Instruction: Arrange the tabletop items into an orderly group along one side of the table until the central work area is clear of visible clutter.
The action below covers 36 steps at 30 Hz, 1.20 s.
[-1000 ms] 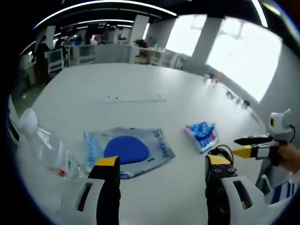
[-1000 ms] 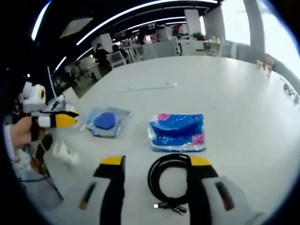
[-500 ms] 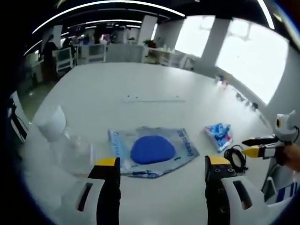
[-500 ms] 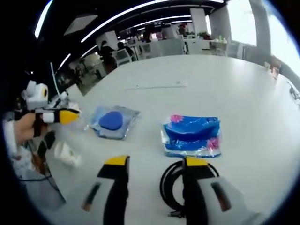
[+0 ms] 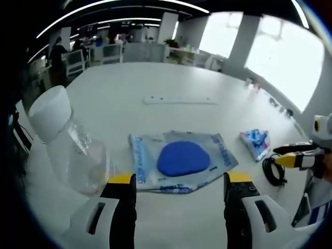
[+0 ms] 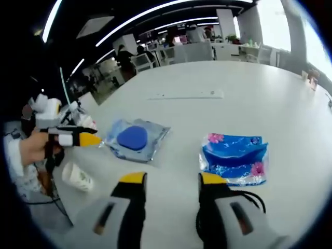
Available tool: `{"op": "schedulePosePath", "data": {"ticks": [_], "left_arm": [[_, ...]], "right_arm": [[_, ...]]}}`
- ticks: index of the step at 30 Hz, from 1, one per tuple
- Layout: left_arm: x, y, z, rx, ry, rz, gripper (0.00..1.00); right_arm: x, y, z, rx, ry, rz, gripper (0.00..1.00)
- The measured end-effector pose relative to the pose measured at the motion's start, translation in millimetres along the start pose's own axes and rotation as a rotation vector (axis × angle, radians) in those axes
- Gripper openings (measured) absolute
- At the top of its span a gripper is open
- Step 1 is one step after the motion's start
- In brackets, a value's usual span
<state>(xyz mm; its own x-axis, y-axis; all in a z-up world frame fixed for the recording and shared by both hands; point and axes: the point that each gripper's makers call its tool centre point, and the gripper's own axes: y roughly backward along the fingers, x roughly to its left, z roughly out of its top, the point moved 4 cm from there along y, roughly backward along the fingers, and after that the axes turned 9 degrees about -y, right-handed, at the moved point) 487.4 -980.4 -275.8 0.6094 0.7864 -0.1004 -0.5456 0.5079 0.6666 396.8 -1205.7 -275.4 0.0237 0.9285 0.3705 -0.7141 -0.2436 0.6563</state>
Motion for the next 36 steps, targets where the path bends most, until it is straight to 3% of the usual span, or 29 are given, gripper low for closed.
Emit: {"op": "schedulePosePath", "data": {"ticks": [4,6,9,15,27,36], "left_arm": [[-0.2,-7,0.4,0.013,-0.006,0.013,0.67],[4.2,-11,-3.3,0.063,-0.029,0.049,0.65],[8.0,-20,1.3,0.05,-0.016,0.066,0.67],[17.0,-32,-2.5,0.094,-0.004,0.107,0.66],[24.7,-44,-11.1,0.14,0.025,0.135,0.63],[30.8,-50,-22.3,0.2,0.066,0.176,0.56]], "right_arm": [[7,-11,-0.1,0.006,-0.002,0.019,0.36],[12,-18,-0.1,0.008,-0.003,0.031,0.35],[19,-31,0.6,0.018,-0.006,0.055,0.33],[30,-51,4.8,0.031,-0.003,0.085,0.31],[33,-78,-0.7,0.054,-0.038,0.108,0.27],[31,-87,-3.7,0.065,-0.067,0.134,0.14]]}}
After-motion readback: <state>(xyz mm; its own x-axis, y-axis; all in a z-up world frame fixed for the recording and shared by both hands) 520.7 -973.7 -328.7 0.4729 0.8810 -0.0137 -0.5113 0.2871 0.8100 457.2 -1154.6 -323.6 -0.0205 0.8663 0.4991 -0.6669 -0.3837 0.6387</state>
